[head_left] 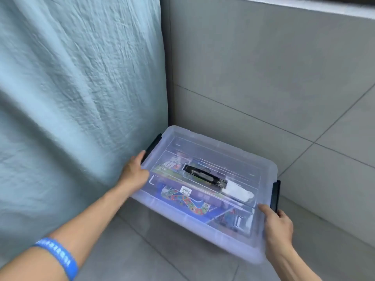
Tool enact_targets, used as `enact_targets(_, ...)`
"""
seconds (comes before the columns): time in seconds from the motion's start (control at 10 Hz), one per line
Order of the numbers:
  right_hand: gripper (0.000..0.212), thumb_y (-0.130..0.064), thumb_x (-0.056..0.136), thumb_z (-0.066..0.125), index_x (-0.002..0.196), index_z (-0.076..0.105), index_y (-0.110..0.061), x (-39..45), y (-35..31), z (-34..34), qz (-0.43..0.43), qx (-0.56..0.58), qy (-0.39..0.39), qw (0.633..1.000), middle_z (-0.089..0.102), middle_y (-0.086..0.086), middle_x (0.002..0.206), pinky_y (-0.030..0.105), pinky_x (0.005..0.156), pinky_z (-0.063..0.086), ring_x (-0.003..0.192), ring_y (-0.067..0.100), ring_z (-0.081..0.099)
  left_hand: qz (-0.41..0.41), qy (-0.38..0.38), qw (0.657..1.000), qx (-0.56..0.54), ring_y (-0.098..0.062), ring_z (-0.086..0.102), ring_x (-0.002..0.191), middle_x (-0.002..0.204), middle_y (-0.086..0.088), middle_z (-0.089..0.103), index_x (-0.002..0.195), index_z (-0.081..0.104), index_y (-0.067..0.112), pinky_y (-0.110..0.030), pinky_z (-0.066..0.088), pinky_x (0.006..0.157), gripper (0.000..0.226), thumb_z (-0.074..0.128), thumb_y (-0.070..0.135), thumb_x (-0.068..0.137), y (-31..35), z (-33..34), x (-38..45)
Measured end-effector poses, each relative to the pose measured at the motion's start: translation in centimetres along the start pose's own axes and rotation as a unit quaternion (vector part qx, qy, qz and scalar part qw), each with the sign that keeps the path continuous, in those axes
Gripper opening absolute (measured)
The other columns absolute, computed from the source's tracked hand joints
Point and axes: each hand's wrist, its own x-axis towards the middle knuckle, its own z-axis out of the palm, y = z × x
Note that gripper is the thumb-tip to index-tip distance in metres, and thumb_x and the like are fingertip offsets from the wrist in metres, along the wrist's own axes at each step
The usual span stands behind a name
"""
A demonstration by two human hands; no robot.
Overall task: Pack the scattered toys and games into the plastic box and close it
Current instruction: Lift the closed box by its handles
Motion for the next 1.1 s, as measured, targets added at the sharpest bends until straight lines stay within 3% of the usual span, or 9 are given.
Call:
enact_targets(0.1, 0.045, -0.018, 0.088, 0.067, 0.128, 0.055, -0.002, -0.2, -0.6, 1.3, -0.004, 0.015, 0.007, 1.0, 0.058, 0.009, 0.107, 0.035, 0.085, 0.042, 0.092, 0.028, 0.055, 0.129, -0.018, 0.977, 0.17, -0.029, 0.012, 0.148, 0.162, -0.005, 0.012, 0.152, 0.024, 0.033, -0.043, 0.011, 0.12, 0.075, 0.042, 0.062, 0.085, 1.3, 1.1, -2.4)
enact_targets(0.2, 0.034, -0.016, 0.088, 0.064, 0.119, 0.061, -0.001, 0.4, -1.8, 3.8, -0.006, 0.024, -0.007, 1.0, 0.064, 0.012, 0.099, 0.033, 0.075, 0.044, 0.075, 0.024, 0.058, 0.226, -0.156, 0.919, 0.284, -0.02, -0.027, 0.145, 0.154, 0.01, -0.027, 0.151, -0.002, 0.046, -0.047, -0.016, 0.117, 0.096, 0.016, 0.092, 0.068, 2.3, 3.5, -6.7)
enact_targets(0.3, 0.033, -0.015, 0.087, 0.064, 0.117, 0.062, -0.002, 1.4, -3.0, 5.6, -0.012, 0.028, -0.022, 0.999, 0.067, 0.013, 0.1, 0.03, 0.072, 0.048, 0.077, 0.026, 0.062, 0.221, -0.17, 0.906, 0.318, -0.02, -0.039, 0.139, 0.151, 0.011, -0.037, 0.147, -0.015, 0.049, -0.05, -0.02, 0.115, 0.096, 0.021, 0.091, 0.07, 1.8, 4.4, -6.6)
enact_targets(0.4, 0.025, -0.014, 0.084, 0.064, 0.108, 0.065, -0.006, 2.9, -3.8, 8.2, -0.029, 0.049, -0.036, 0.998, 0.069, 0.008, 0.09, 0.03, 0.07, 0.048, 0.074, 0.026, 0.062, 0.22, -0.127, 0.907, 0.335, -0.019, -0.039, 0.139, 0.153, 0.011, -0.036, 0.145, -0.018, 0.053, -0.051, -0.022, 0.113, 0.086, 0.011, 0.088, 0.072, 1.3, 4.2, -3.2)
enact_targets(0.6, 0.018, -0.013, 0.084, 0.064, 0.101, 0.063, -0.008, 3.4, -3.6, 10.0, -0.02, 0.058, -0.007, 0.998, 0.067, 0.009, 0.088, 0.03, 0.068, 0.046, 0.075, 0.027, 0.063, 0.251, -0.129, 0.897, 0.34, -0.014, -0.039, 0.139, 0.156, 0.014, -0.031, 0.134, -0.023, 0.064, -0.05, -0.023, 0.113, 0.067, 0.006, 0.081, 0.077, 0.7, 3.3, -0.1)
enact_targets(0.8, 0.02, -0.017, 0.082, 0.063, 0.099, 0.057, -0.009, 3.4, -3.7, 9.8, -0.037, 0.023, 0.007, 0.999, 0.065, 0.014, 0.098, 0.039, 0.08, 0.05, 0.088, 0.033, 0.063, 0.229, -0.112, 0.897, 0.362, -0.022, -0.035, 0.141, 0.157, 0.008, -0.03, 0.138, -0.022, 0.059, -0.05, -0.016, 0.116, 0.075, -0.006, 0.079, 0.068, 1.7, 3.2, -1.1)
enact_targets(0.9, 0.021, -0.017, 0.083, 0.063, 0.099, 0.05, -0.01, 2.9, -3.6, 9.6, -0.032, 0.03, 0.015, 0.999, 0.06, 0.013, 0.099, 0.038, 0.079, 0.047, 0.089, 0.032, 0.06, 0.165, -0.064, 0.91, 0.374, -0.033, -0.029, 0.143, 0.157, 0.0, -0.03, 0.143, -0.019, 0.053, -0.049, -0.008, 0.119, 0.069, -0.003, 0.074, 0.079, 1.6, 4.1, -2.5)
enact_targets(1.0, 0.026, -0.017, 0.084, 0.063, 0.102, 0.053, -0.003, 1.9, -3.0, 9.7, -0.015, 0.051, 0.024, 0.998, 0.059, 0.016, 0.101, 0.038, 0.077, 0.047, 0.088, 0.032, 0.059, 0.078, -0.063, 0.954, 0.284, -0.038, -0.008, 0.148, 0.158, -0.012, -0.026, 0.151, -0.012, 0.041, -0.048, 0.01, 0.119, 0.064, 0.022, 0.057, 0.099, 3.0, 5.1, -5.2)
enact_targets(1.1, 0.032, -0.025, 0.087, 0.063, 0.105, 0.053, 0.0, 1.9, -3.7, 9.3, -0.008, 0.045, 0.003, 0.999, 0.062, 0.018, 0.107, 0.04, 0.077, 0.049, 0.088, 0.033, 0.06, 0.097, -0.1, 0.971, 0.196, -0.032, 0.004, 0.149, 0.161, -0.013, -0.017, 0.154, -0.006, 0.035, -0.045, 0.019, 0.118, 0.071, 0.033, 0.054, 0.098, 4.4, 4.6, -6.8)
